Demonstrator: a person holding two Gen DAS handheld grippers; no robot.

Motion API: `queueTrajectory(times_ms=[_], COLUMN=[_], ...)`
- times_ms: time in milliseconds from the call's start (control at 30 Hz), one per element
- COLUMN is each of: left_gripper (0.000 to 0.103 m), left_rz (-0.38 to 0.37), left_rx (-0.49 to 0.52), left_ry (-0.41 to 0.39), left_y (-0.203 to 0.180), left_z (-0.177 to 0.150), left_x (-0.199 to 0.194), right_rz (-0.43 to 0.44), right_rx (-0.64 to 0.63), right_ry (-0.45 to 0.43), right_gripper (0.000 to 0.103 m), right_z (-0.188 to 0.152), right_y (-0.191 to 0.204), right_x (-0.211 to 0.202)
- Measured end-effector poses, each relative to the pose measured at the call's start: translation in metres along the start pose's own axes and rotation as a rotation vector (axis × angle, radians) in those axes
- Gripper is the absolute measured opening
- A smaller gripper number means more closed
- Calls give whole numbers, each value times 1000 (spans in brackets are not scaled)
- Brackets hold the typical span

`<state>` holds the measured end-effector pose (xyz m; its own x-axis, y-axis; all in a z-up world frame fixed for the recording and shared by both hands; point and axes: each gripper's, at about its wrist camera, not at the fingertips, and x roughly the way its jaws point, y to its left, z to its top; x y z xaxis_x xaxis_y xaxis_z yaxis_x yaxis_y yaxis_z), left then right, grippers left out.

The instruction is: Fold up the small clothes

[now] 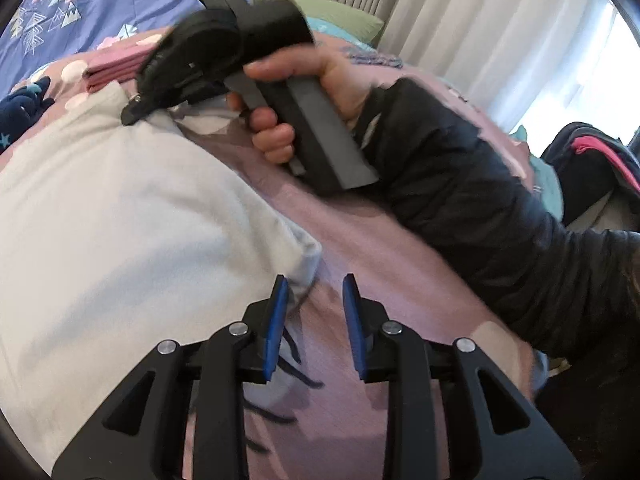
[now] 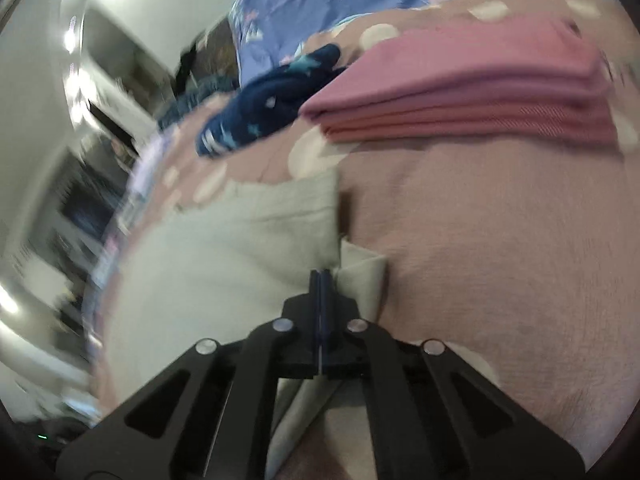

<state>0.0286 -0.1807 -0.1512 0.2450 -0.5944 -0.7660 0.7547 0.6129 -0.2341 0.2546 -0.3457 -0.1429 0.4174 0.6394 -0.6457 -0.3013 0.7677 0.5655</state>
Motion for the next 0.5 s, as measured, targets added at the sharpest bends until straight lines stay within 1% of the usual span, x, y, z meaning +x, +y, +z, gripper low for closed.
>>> queueTrajectory(times_ms=[33,67,133,167,200,267,300,367,400,433,500], left_gripper=[29,29,35,38,38,38,38,38,39,39,39], left_rz=[23,43,76,104,138,220,256,351,381,442,538], left_rx=[15,19,-11,-36,-65,-162,-217,-383,-431,-514,-639], left_ry=[-19,-42,-90,-117,-143,-184,-205,-261,-277,-305,-345], left_y=[-2,-3,4,11,20,46,56,94,106,124,147], left_z=[-2,-5,-13,-22,-32,-48,-58,-94,-105,-125,-157], left_x=[-10,-21,-46,-63,-78,-110,-123,-162,-174,-195,-228], right_rz=[26,28,-17,-62,-83,-121,-145,-185,-198,-210,-226], right_rx=[14,19,7,-4,-15,-61,-90,-155,-186,-238,-330], right_ry=[-16,-25,-49,-70,-84,-114,-122,-128,-137,-151,-166], right_gripper=[0,0,0,5,13,24,25,25,28,31,40], right_z=[-3,-6,-11,-14,-17,-32,-39,-53,-57,-63,-76], right_y=[-5,-6,4,11,16,34,44,70,86,105,142], right_x=[-2,-4,-15,-25,-32,-59,-70,-91,-98,-110,-119])
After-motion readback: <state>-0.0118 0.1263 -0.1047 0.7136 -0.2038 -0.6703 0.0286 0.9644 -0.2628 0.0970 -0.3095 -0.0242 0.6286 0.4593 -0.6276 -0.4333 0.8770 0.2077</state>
